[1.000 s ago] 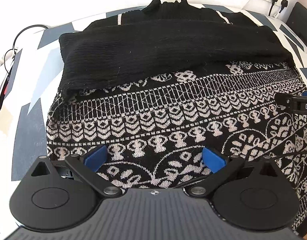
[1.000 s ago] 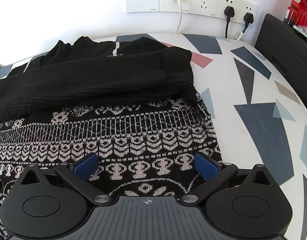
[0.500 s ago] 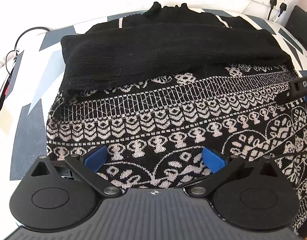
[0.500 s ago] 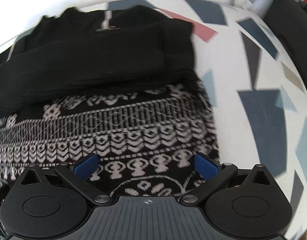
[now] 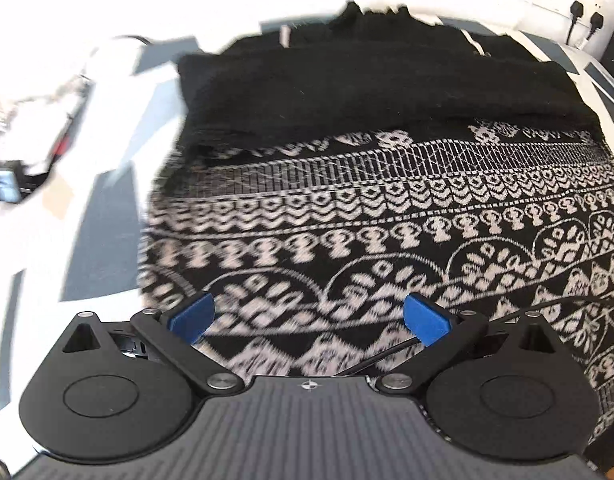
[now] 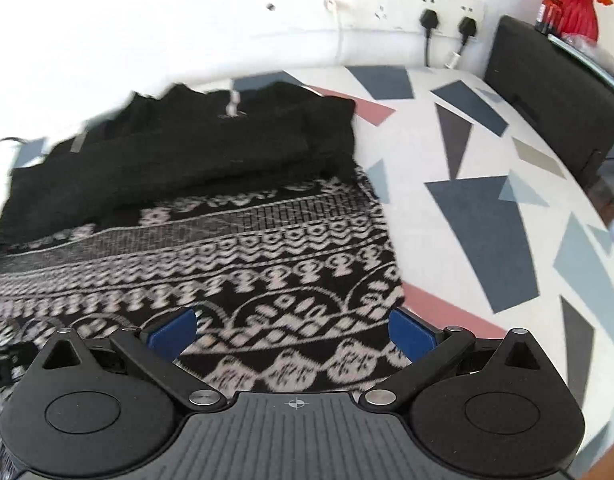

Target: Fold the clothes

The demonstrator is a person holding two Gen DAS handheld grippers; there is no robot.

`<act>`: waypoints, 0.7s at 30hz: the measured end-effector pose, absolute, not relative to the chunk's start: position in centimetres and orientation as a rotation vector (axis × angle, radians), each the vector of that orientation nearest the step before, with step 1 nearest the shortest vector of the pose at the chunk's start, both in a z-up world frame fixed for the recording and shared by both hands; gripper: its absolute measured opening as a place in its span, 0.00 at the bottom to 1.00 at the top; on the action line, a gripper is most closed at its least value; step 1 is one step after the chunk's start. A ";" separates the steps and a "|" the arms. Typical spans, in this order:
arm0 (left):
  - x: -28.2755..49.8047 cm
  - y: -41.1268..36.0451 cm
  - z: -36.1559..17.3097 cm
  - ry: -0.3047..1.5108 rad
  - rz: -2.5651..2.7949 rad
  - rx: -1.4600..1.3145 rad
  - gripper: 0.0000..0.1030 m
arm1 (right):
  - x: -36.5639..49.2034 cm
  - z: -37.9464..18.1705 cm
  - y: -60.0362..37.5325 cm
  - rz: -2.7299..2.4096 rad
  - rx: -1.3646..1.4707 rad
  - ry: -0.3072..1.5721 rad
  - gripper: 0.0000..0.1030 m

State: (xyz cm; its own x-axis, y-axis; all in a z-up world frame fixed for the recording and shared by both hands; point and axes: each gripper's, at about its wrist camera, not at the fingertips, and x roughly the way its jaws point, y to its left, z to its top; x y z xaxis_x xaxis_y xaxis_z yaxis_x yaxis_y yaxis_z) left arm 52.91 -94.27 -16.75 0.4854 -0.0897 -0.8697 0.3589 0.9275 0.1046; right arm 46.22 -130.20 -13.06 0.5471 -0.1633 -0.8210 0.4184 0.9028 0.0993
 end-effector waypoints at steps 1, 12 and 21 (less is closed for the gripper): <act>51.9 -94.1 -16.3 1.014 -0.263 0.282 1.00 | 45.5 -12.9 -130.1 -0.325 0.287 0.915 0.99; 40.1 -91.1 -12.6 0.888 -0.123 0.141 1.00 | 35.9 -13.2 -131.9 -0.120 0.233 0.824 0.99; 35.9 -89.4 -11.5 0.913 -0.044 0.064 1.00 | 33.1 -13.4 -131.4 -0.072 0.129 0.825 0.99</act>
State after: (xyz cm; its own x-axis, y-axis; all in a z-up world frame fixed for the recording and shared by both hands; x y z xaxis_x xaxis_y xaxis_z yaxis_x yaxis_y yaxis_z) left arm 35.85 -89.39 -11.51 0.6106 -0.0107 -0.7919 0.0649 0.9972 0.0366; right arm 33.09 -131.38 -13.38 0.6767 -0.0139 -0.7361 0.1141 0.9897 0.0862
